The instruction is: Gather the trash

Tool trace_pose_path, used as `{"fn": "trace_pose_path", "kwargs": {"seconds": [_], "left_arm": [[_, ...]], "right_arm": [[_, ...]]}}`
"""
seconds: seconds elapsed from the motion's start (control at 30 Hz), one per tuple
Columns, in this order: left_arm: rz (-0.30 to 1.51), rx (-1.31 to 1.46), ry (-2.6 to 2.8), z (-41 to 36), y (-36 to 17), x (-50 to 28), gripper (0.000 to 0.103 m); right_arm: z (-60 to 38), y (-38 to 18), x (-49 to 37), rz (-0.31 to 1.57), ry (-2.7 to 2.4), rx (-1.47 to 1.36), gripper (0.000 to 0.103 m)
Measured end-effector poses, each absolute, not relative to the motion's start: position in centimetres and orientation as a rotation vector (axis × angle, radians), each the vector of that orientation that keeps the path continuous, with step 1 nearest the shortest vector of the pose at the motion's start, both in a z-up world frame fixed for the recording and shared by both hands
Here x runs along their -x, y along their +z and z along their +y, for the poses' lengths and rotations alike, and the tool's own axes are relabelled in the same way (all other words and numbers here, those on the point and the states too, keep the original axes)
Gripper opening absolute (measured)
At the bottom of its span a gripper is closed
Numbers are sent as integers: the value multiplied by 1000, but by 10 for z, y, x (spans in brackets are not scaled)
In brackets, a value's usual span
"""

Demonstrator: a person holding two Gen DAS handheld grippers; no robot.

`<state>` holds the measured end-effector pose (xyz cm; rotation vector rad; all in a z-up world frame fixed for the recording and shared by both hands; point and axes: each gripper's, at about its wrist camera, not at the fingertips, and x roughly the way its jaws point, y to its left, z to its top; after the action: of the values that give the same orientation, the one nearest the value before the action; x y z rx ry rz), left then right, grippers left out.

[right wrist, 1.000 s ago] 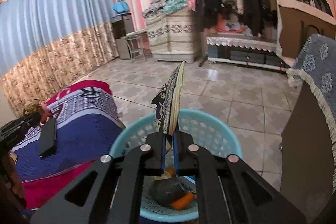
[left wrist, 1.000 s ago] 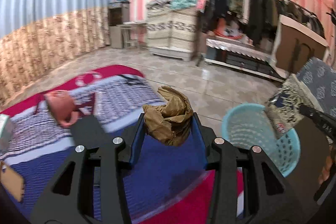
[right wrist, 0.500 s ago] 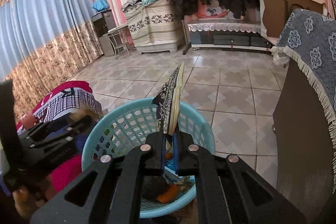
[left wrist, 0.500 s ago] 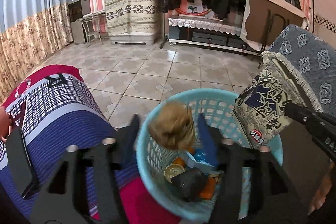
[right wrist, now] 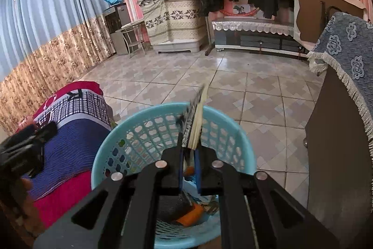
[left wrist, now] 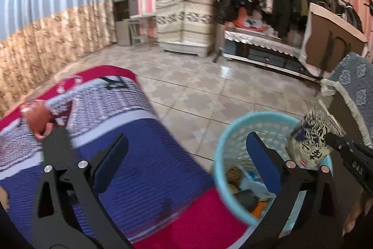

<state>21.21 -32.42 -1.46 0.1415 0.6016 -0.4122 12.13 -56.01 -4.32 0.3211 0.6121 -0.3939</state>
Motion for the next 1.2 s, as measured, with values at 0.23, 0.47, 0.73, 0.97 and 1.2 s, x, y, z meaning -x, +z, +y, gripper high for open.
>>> {"fn": "trace_pose_path", "kwargs": {"seconds": [0.23,0.47,0.73,0.97,1.2], "left_arm": [[520,-172,-317,-258,7,-182,98],[475,-115,-221,-177,23,-152,98],[487,-99,-131,-114,30,-110,98],[470,-114,-79,-78,38,-75,98],[463,-86,-67,-55,33,-51,98]], "right_arm": [[-546,-50,-137,631,-421,-287,66],[-533,-45,-135,627,-438,-240,94],[-501,-25,-120,585,-411,-201,98],[-446,9,-98,525,-358,-145,98],[-388,21,-60,520,-322,-90,98]]}}
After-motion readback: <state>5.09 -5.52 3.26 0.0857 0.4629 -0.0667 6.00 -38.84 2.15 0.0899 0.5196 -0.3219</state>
